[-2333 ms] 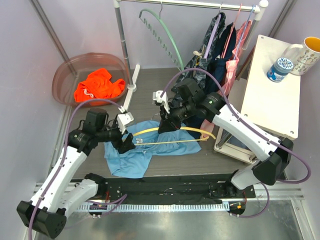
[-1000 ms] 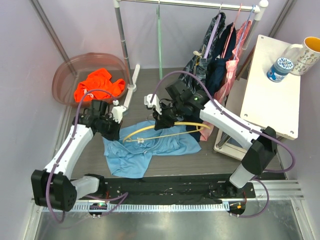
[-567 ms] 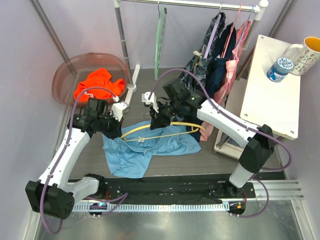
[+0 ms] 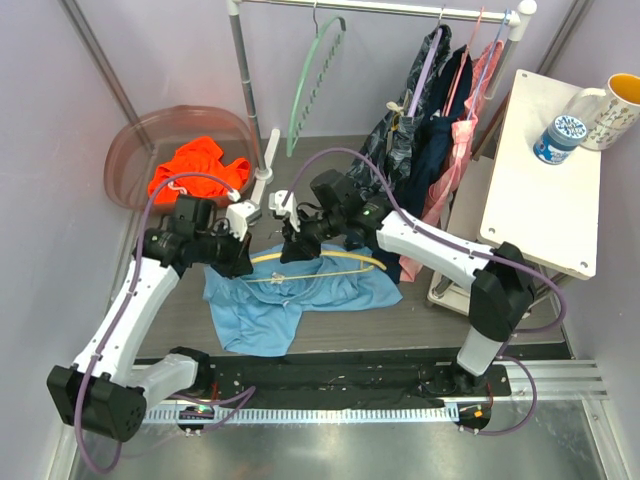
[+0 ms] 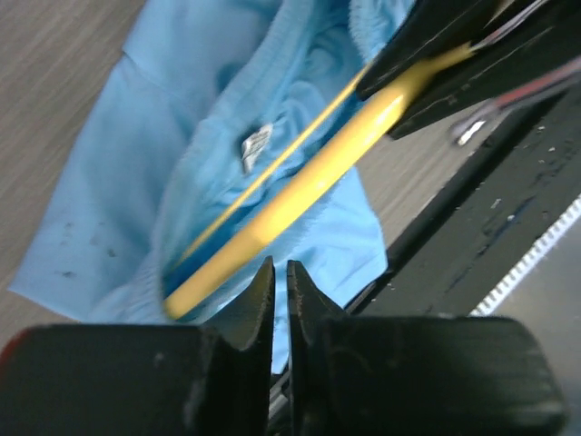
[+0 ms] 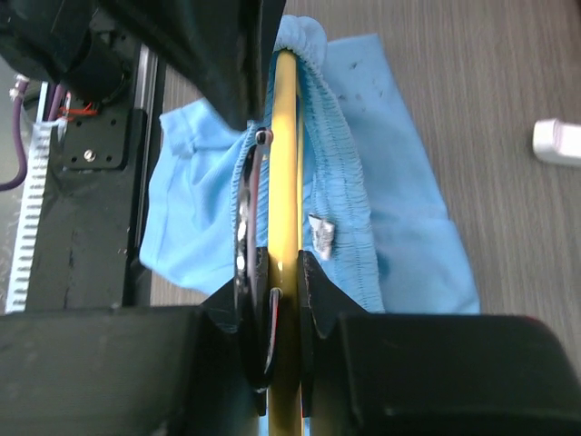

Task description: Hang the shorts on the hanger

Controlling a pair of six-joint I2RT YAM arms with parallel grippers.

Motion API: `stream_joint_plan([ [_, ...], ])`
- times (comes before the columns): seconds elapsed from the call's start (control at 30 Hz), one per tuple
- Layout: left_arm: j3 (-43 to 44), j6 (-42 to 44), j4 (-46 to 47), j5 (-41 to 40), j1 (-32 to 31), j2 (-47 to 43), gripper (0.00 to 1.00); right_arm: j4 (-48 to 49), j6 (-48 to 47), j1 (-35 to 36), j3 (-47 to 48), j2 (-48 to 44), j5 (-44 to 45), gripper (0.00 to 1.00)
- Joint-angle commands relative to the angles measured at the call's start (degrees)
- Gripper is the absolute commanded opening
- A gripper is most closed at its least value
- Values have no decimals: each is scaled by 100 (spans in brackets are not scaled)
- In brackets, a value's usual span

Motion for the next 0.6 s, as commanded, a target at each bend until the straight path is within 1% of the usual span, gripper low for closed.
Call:
stream_joint_plan([
  [0.0,461,293,-528,382,37,226,20,1316,139,72,76,-16,-308,1],
  [0.03,618,1018,-844,653,307,358,49,1299,78,72,41,-7,-307,1],
  [0.07,864,1286,-1291,742,562,368,57,1298,51,72,15,-6,-299,1],
  [0.1,997,1541,-1426,865,895,385,69,1298,25,72,-21,-15,-325,1],
  [0.13,1120,1892,-1610,1014,1247,394,72,1298,-2,72,-73,-33,-351,1],
  [0.17,1312,2556,-1908,1146,1929,464,73,1307,-28,72,-82,-33,-369,1],
  [0.23,1393,3499,-2279,1148,2321,534,75,1316,-28,72,-74,-15,-404,1],
  [0.27,1333,4365,-2393,1061,2549,543,76,1316,-54,72,-74,-7,-422,1],
  [0.33,1034,4951,-2509,990,2656,482,78,1316,-90,72,-39,-6,-430,1],
  [0.4,744,5522,-2273,954,2691,307,79,1299,-151,72,-12,2,-448,1],
  [0.43,421,5742,-2054,1059,2709,237,81,1290,-169,64,5,2,-457,1],
  [0.47,279,5962,-2000,1155,2718,166,81,1272,-178,64,14,11,-466,1],
  [0.5,129,6286,-1921,1443,2718,70,84,1263,-204,72,40,20,-466,1],
  [0.57,-135,6587,-1858,1691,2700,43,85,1193,-213,81,128,37,-474,1],
])
